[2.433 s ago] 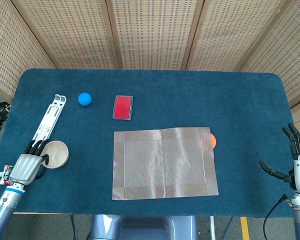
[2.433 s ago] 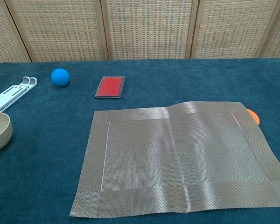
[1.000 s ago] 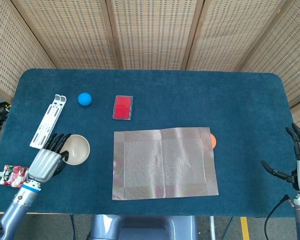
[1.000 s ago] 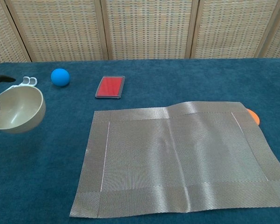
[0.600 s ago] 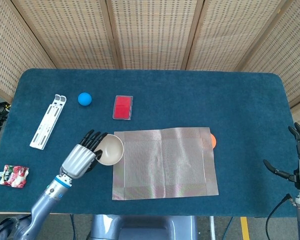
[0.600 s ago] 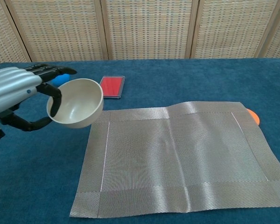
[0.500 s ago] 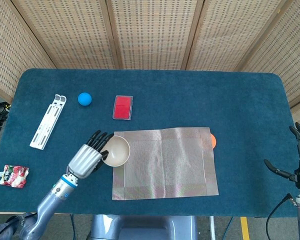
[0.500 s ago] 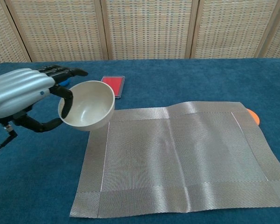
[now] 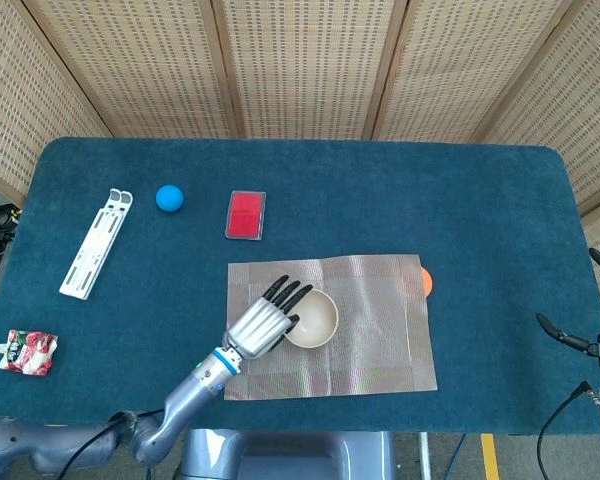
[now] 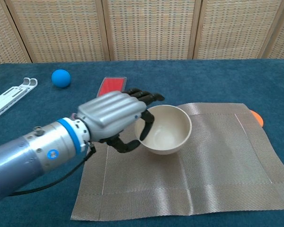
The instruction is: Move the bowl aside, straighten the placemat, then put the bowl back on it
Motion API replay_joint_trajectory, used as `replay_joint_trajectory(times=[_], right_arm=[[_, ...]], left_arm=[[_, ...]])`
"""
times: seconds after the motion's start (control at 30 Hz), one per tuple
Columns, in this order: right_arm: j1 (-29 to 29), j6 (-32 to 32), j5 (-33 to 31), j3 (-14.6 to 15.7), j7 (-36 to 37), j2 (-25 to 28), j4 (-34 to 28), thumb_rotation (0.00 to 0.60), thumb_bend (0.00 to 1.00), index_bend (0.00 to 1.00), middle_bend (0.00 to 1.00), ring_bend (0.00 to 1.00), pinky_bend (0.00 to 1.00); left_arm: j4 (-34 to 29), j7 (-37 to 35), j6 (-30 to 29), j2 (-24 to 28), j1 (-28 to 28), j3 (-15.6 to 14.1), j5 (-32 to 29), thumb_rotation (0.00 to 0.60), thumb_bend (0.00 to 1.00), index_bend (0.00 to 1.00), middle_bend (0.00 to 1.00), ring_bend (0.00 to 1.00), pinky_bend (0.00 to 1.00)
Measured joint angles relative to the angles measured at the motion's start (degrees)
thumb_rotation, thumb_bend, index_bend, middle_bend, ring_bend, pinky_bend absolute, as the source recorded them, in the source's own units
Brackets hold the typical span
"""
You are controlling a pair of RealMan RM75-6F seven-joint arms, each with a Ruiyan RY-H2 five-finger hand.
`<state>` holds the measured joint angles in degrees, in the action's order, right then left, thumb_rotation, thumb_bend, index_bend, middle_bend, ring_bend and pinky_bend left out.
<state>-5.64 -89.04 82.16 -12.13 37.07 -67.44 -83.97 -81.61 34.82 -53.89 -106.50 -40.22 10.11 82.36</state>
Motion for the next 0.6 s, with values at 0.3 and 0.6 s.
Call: replay_joint_trajectory(times=[0.3,0.6], right_arm=[[-0.18,0.87,-0.73,-0.40,1.07,-0.02,0.76,0.600,0.31,0.12,0.00,0.00,0.00],[-0.02,0.51,0.17,-0.04,0.37,0.12,0.38,0.600,0.31,0.12,0.00,0.00,0.00]], left_arm=[[3.74,3.89,2.29,-5.82,-4.03,1.85,-5.01,0.600,0.37,0.45,0.00,0.00,0.00],[-0.70,7.12,-0.29,-1.53,-2.51,0.81,-7.73,0.600,0.19,0.19,0.00,0.00,0.00]])
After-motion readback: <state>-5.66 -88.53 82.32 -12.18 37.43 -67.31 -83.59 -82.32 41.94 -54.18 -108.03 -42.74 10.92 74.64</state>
